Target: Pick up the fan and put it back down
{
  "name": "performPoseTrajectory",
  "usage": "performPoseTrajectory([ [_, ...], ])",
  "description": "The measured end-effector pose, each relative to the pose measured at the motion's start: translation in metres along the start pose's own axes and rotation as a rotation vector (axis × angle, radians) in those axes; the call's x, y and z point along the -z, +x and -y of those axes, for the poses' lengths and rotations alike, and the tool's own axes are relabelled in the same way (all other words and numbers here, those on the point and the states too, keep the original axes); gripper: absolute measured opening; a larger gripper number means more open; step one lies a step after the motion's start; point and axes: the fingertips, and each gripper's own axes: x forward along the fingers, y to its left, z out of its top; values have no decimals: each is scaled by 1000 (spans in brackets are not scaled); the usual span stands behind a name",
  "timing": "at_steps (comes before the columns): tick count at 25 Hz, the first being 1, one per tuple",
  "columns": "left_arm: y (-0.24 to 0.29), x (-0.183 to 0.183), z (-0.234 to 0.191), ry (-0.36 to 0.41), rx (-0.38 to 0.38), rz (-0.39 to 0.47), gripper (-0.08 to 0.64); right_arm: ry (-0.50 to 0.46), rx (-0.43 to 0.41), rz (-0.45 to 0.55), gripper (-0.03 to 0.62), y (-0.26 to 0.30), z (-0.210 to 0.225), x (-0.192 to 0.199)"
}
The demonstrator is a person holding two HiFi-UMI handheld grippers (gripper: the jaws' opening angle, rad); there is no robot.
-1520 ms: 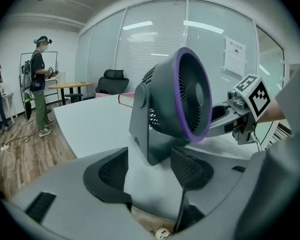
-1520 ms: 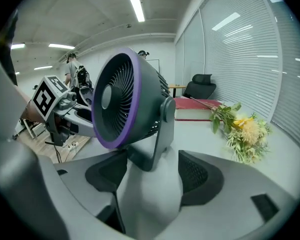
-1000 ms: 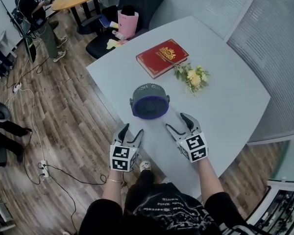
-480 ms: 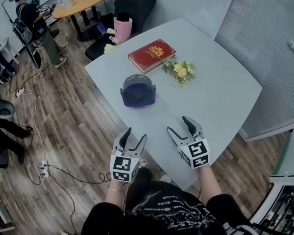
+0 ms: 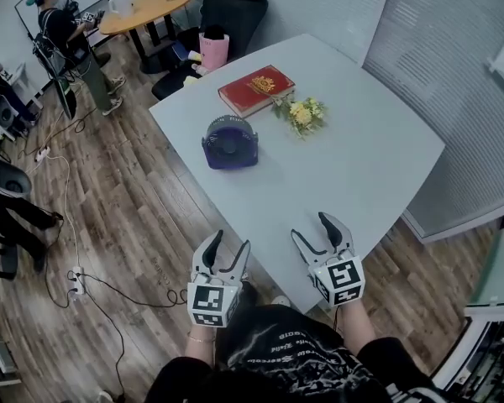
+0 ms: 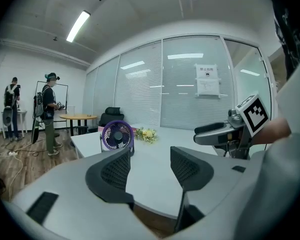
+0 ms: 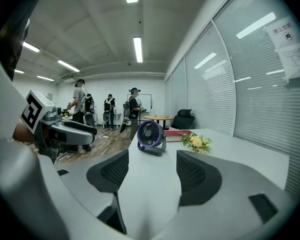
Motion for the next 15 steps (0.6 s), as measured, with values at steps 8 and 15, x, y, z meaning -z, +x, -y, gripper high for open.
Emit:
performPoseTrajectory([
  [8,-36,23,27,-7,-30,-26,268,0,-2,-7,307,-46,-14,26],
  [15,-45,25,36,-3,-43,-19,268,-3,-5,-13,307,-59,-18,35],
])
